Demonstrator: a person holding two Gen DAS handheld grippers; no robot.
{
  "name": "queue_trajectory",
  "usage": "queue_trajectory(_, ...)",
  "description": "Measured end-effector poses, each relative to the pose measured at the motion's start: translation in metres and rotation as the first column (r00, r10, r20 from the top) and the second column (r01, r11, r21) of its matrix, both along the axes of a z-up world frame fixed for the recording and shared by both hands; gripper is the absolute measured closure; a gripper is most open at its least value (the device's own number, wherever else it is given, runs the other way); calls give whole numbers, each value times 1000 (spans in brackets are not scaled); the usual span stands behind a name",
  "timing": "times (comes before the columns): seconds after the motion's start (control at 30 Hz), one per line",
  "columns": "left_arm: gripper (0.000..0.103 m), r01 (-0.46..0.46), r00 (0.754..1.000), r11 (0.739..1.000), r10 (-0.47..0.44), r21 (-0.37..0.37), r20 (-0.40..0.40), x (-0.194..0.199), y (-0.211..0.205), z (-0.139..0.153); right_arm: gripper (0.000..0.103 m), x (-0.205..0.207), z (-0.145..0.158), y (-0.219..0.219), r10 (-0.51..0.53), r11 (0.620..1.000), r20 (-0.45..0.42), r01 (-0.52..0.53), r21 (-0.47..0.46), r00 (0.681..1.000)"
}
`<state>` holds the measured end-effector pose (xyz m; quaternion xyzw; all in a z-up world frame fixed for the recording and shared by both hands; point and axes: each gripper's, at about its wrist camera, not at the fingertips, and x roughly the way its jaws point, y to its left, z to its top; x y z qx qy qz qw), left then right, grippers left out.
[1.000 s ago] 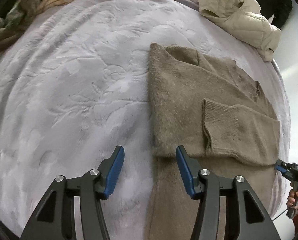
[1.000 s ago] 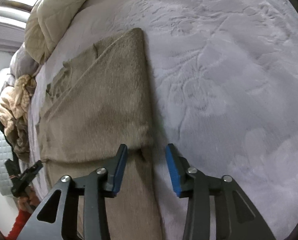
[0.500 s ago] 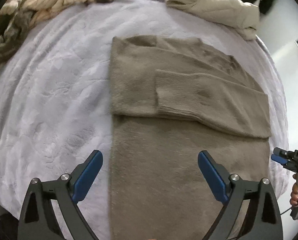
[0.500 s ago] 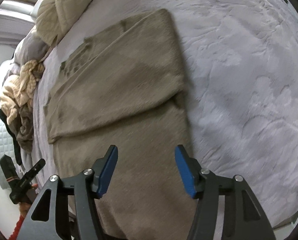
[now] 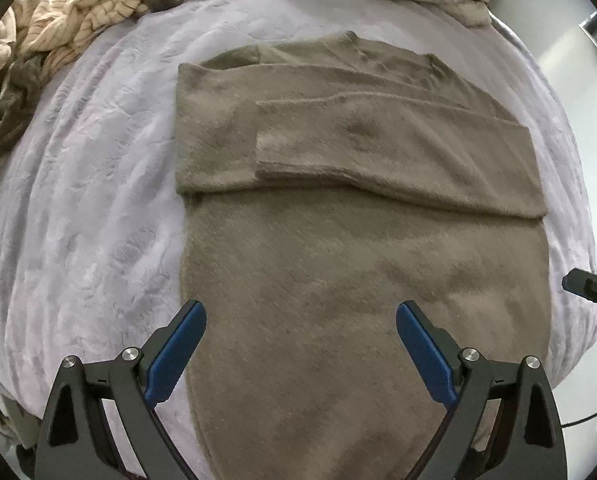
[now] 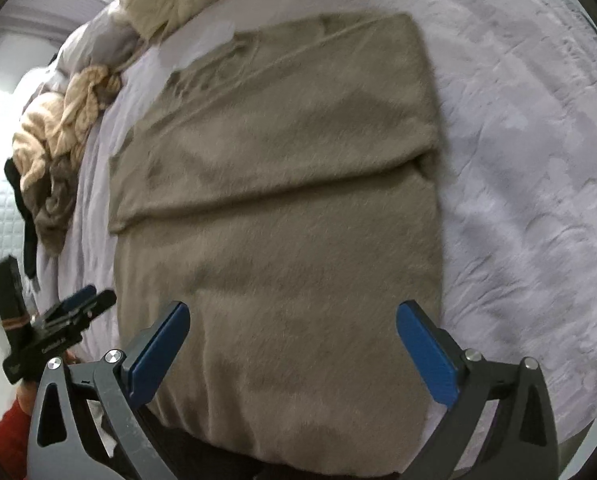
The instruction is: Fold small clothes
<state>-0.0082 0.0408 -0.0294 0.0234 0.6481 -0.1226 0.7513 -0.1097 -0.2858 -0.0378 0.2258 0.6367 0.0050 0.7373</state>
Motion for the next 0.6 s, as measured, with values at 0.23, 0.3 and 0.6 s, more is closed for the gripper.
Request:
queue_trajectory(0.23,7,-57,998,998,57,15,-27,-16,-14,9,0,-12,-2,-1,38,999,-37,-37,26,999)
queue_trajectory(0.3,7,-88,996,996,88,21,-28,-22,-18,12,0,-13,-3,-4,46,998,-40,-44,36,998)
queue_trajectory(0.6,7,-195,980,980,196,43,-19,-56,-39,25,0,-14,-11,-22,90,994,-73,-85,64,993)
